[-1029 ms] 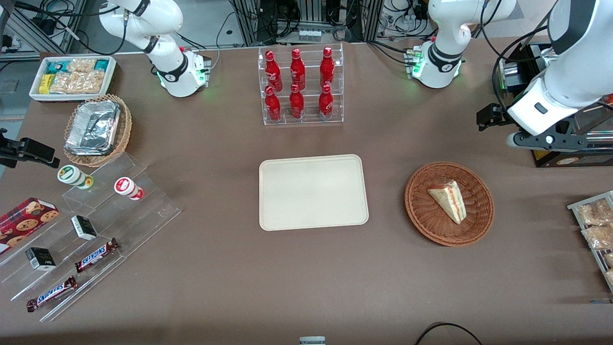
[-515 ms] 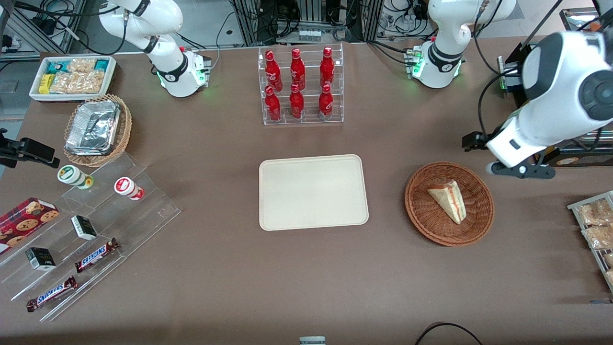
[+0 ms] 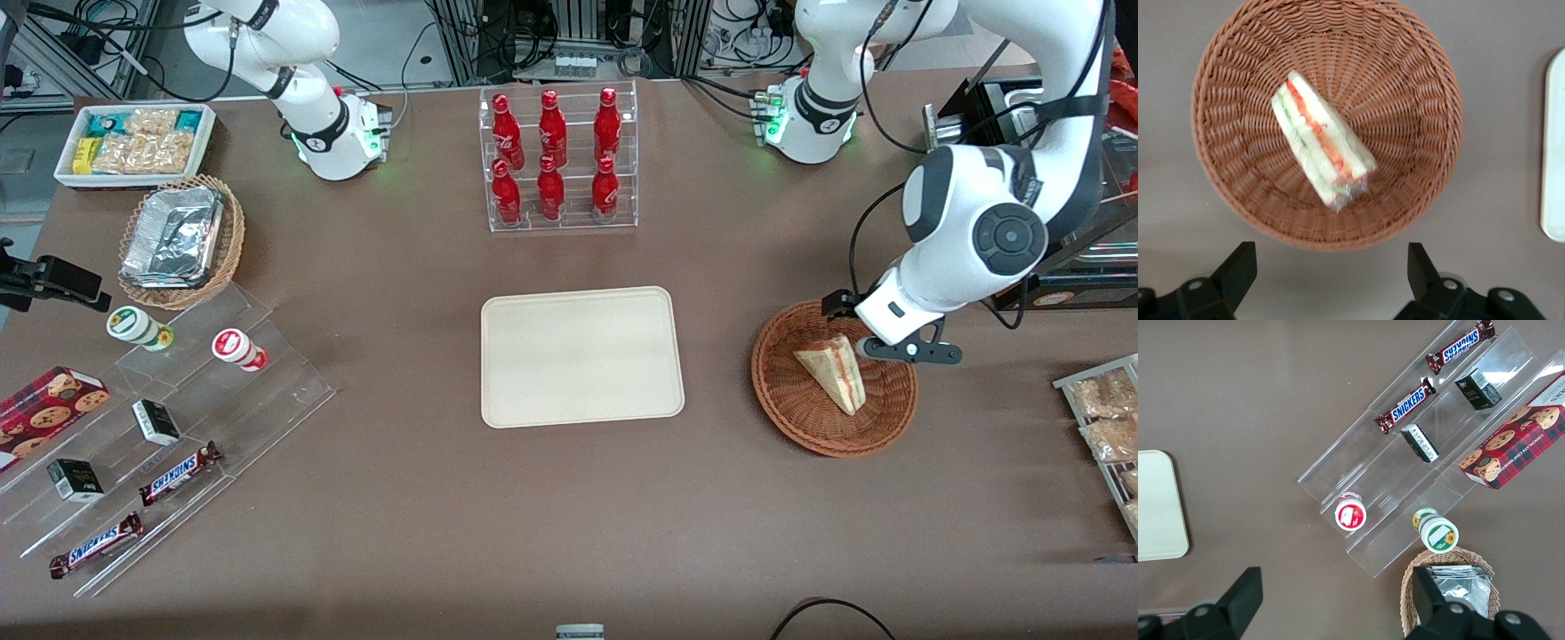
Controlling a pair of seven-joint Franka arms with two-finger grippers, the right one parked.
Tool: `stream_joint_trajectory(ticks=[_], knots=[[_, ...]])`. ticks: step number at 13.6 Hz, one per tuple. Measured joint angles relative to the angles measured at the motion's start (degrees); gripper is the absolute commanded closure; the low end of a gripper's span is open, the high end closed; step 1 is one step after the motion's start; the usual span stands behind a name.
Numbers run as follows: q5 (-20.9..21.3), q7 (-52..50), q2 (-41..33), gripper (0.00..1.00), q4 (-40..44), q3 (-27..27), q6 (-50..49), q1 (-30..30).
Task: Place sandwich from basket to tray
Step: 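Lower the left gripper onto the wrapped sandwich and close on it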
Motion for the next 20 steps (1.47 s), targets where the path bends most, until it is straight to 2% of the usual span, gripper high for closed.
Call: stream_joint_trajectory(ticks=[3,12,18,20], knots=[[-0.29,-3.44,1.16,0.0,-2.67,0.23,5.04,0.16],[-0.56,-47.36,5.38,0.0,-3.23,0.14,13.97,0.18],[-0.31,-48.89,8.1,0.0,-3.17,0.1,15.31,0.07],[1.24,-48.89,9.81,0.0,-3.09,0.1,15.67,0.02]])
